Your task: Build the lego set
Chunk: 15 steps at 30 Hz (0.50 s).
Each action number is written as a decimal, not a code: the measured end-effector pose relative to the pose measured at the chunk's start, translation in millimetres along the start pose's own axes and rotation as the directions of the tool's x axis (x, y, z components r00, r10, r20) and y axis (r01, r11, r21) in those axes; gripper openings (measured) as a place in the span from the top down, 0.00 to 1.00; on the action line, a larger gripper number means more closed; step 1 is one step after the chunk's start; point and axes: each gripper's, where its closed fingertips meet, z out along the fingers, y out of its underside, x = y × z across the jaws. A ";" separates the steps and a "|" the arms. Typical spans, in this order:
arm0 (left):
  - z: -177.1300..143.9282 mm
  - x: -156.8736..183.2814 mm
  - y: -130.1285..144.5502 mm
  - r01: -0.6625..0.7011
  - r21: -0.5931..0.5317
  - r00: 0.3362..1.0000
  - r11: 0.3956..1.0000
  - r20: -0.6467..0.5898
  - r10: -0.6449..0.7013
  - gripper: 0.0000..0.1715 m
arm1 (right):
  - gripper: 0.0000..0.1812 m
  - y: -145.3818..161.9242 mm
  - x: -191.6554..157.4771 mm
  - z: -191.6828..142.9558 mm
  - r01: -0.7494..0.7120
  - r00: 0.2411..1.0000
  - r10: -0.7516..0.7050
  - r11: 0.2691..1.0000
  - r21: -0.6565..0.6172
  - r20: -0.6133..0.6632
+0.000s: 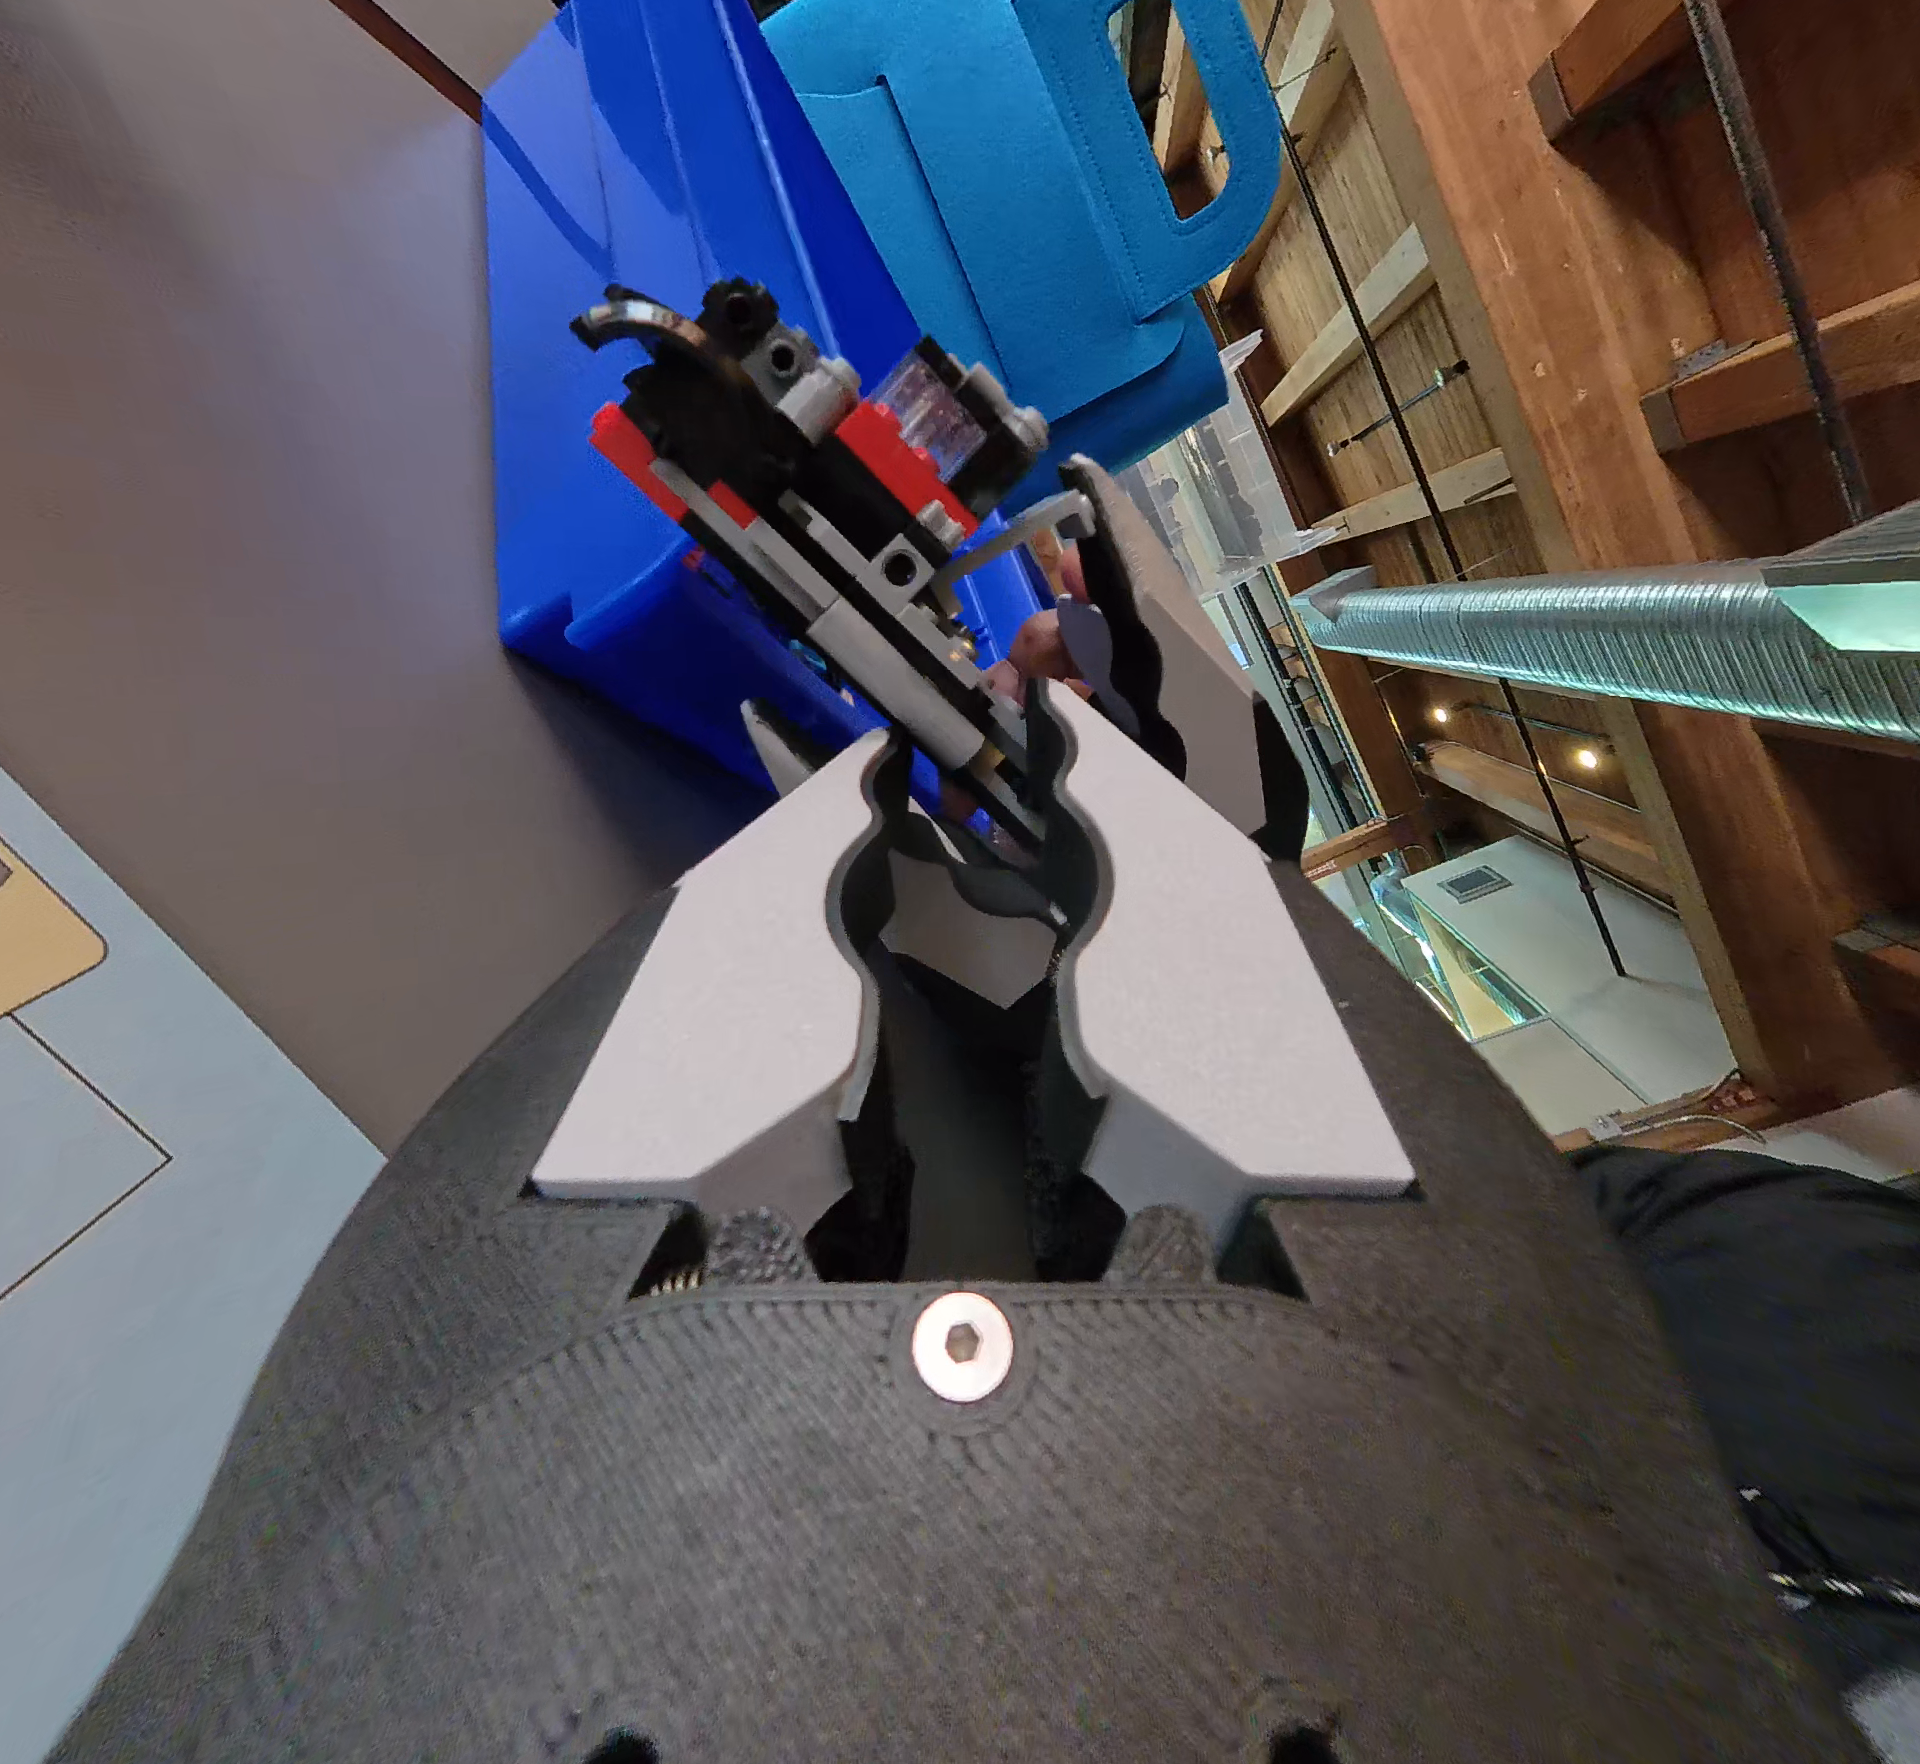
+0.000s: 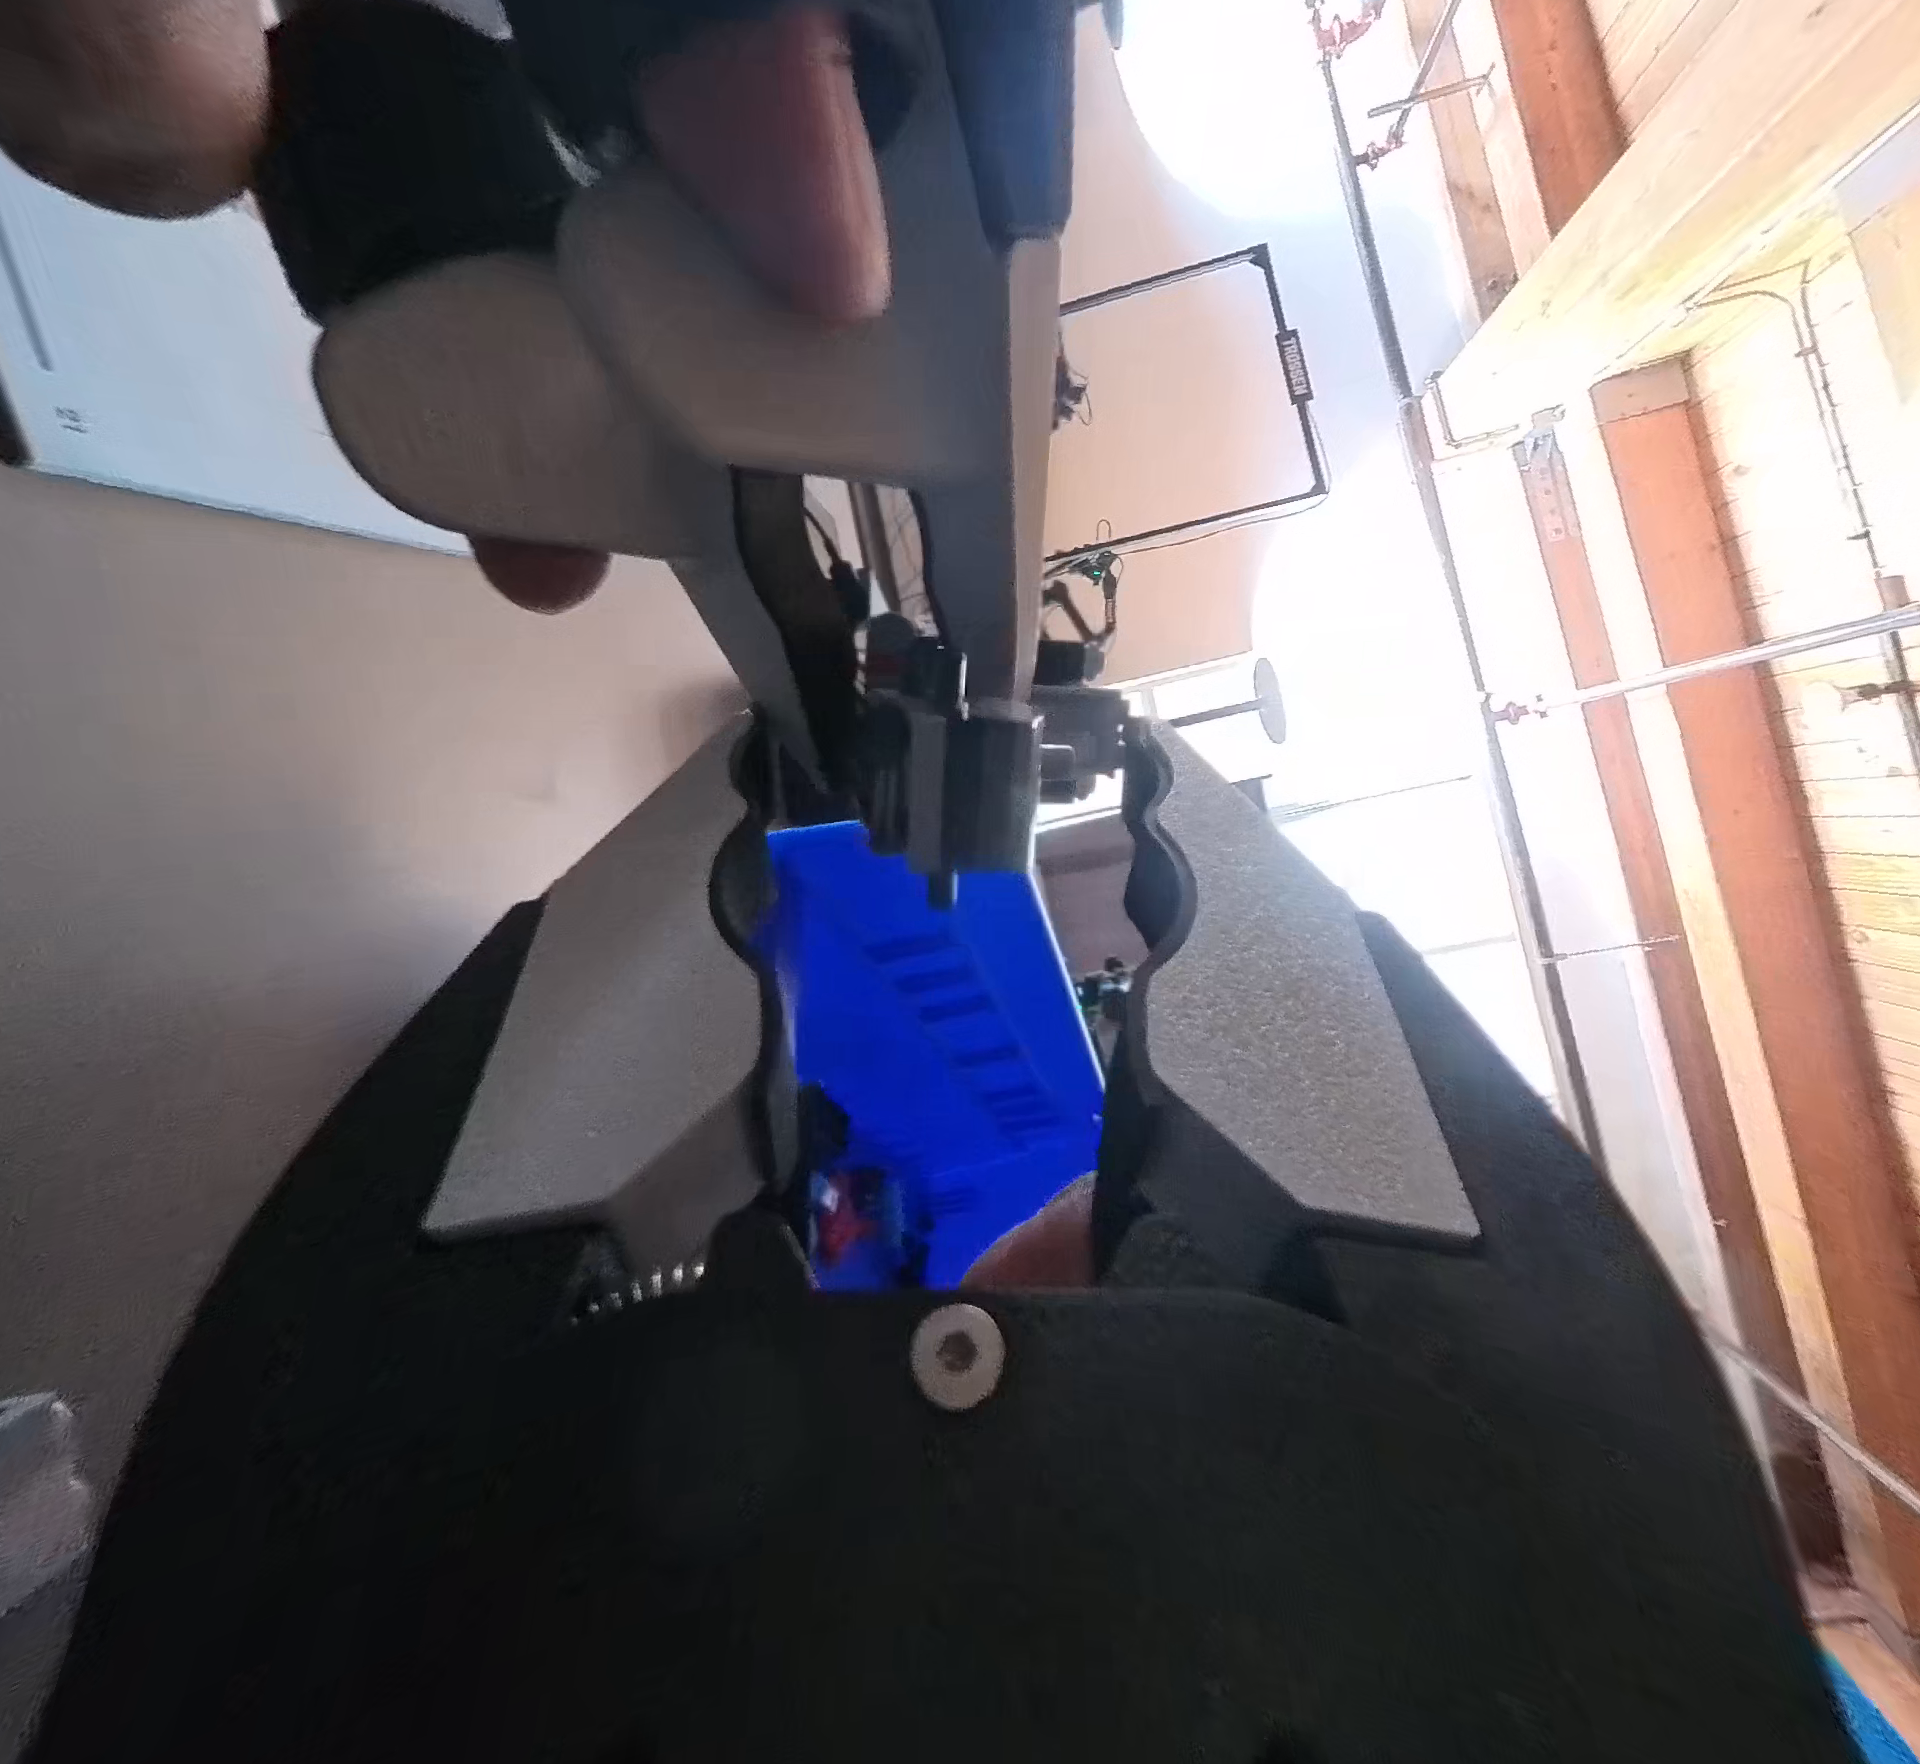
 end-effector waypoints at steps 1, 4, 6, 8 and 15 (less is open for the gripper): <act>0.0 1.3 -0.5 -0.007 0.002 1.000 1.000 -0.004 0.007 0.85 | 0.62 -0.7 1.7 -0.5 0.011 1.000 -0.011 1.000 0.001 -0.014; -0.1 4.1 -1.6 -0.027 0.006 1.000 1.000 -0.006 0.027 0.85 | 0.62 -2.1 5.7 -1.5 0.041 0.998 -0.040 0.999 0.001 -0.050; -0.3 5.1 -2.2 -0.041 0.009 0.999 0.999 -0.004 0.041 0.85 | 0.62 -2.8 7.4 -1.9 0.054 0.996 -0.053 0.999 0.001 -0.066; -0.6 6.1 -3.1 -0.050 0.015 0.999 0.999 -0.005 0.050 0.85 | 0.63 -3.3 8.8 -2.5 0.065 0.995 -0.064 0.998 0.002 -0.081; -2.4 6.7 -7.7 -0.046 0.040 0.999 0.998 -0.003 0.046 0.84 | 0.65 -5.3 10.7 -3.4 0.097 0.990 -0.096 0.995 0.004 -0.108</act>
